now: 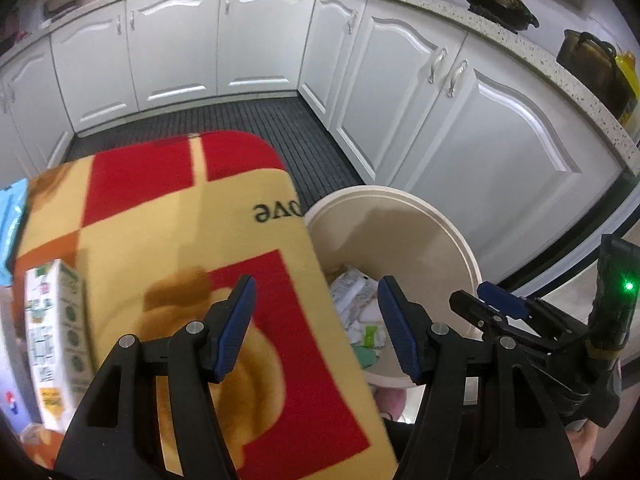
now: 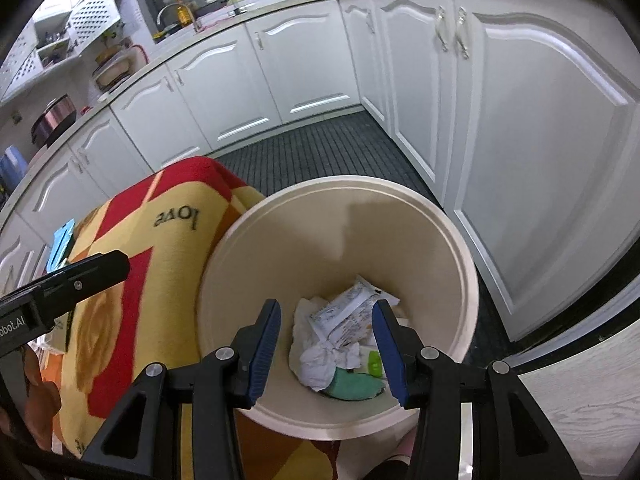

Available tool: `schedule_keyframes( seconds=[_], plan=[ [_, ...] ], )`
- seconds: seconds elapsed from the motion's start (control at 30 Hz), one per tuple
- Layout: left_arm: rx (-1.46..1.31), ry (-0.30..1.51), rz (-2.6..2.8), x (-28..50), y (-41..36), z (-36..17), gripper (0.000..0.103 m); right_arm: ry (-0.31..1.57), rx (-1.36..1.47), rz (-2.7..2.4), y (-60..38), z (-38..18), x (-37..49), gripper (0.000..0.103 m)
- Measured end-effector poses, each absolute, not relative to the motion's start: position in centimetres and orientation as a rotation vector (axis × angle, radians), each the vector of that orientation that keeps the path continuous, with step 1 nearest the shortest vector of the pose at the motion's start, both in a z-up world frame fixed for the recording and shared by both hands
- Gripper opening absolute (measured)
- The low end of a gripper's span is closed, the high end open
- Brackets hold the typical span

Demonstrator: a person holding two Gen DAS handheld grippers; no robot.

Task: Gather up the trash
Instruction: 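Move both grippers back over the table toward the boxes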

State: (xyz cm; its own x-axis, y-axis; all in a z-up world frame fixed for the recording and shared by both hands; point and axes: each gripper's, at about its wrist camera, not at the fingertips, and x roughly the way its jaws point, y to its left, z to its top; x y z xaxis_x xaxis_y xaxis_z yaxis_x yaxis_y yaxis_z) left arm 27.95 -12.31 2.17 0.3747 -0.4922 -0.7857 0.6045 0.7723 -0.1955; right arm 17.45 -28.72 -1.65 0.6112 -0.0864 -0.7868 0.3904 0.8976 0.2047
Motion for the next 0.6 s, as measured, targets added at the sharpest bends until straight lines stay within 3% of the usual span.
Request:
schedule_keyframes(
  seconds=[0.4, 0.47, 0.53, 0.6],
  plan=[
    [0.121, 0.884, -0.608, 27.6, -5.7, 4.6, 0.062, 0.819, 0.312, -0.187, -23.0, 2.1, 18.9, 0.047],
    [0.112, 0.879, -0.590, 27.7, -4.6, 4.9, 0.062, 0.808, 0.304, -0.170, -21.9, 2.6, 19.2, 0.054],
    [0.104, 0.875, -0.571, 27.9, -3.3, 5.1, 0.062, 0.789, 0.294, -0.157, -20.7, 3.1, 19.4, 0.067],
    [0.098, 0.868, -0.553, 28.0, -2.2, 5.4, 0.062, 0.779, 0.286, -0.142, -19.8, 3.5, 19.7, 0.068]
  ],
)
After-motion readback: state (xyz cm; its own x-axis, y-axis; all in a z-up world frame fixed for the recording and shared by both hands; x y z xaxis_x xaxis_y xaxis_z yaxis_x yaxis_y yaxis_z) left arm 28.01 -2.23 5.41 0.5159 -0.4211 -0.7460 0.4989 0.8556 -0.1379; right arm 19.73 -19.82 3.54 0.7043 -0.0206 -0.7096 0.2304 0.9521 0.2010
